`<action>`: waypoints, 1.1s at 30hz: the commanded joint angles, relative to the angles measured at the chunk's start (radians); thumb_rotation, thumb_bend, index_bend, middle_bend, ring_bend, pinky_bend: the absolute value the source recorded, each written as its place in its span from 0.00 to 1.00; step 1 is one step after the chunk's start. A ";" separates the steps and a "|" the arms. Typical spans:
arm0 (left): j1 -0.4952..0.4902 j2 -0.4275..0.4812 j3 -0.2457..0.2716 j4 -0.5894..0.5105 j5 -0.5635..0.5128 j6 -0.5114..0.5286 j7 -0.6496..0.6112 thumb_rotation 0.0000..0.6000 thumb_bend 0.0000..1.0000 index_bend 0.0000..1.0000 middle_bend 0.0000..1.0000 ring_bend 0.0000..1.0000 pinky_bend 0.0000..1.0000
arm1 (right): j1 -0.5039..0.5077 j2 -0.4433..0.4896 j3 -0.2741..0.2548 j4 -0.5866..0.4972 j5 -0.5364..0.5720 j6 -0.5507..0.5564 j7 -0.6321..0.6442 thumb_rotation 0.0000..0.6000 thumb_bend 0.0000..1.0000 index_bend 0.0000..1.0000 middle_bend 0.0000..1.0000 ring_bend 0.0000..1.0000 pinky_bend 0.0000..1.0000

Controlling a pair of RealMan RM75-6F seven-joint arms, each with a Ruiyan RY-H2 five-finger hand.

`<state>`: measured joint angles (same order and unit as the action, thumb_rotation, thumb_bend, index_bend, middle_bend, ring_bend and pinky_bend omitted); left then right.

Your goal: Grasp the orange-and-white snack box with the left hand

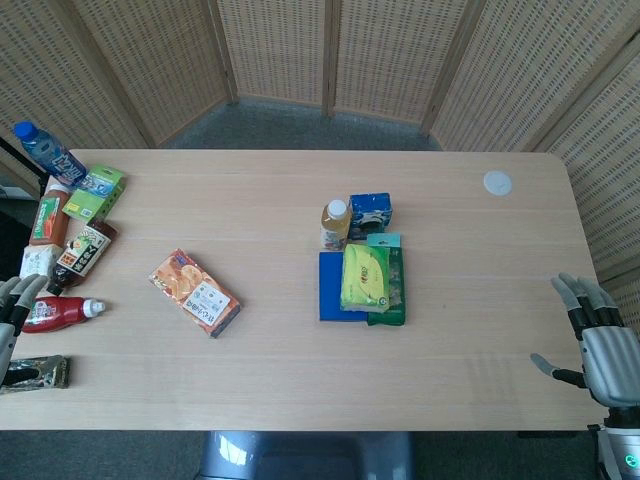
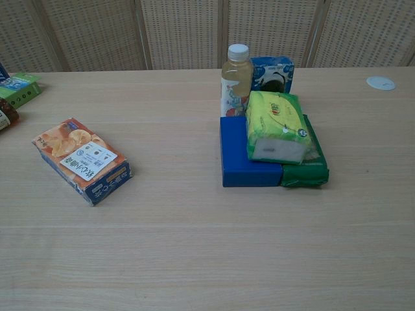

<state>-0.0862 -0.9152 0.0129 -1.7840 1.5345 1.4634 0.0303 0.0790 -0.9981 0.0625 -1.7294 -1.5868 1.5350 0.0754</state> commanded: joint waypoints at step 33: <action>-0.643 -0.421 -0.106 0.438 -0.057 -0.800 0.314 1.00 0.00 0.00 0.00 0.00 0.00 | 0.003 0.067 0.018 0.008 0.058 -0.030 0.194 1.00 0.00 0.00 0.00 0.00 0.00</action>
<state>-0.7106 -1.3196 -0.0880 -1.3574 1.4977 0.6850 0.3249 0.0819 -0.9326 0.0799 -1.7219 -1.5299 1.5059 0.2670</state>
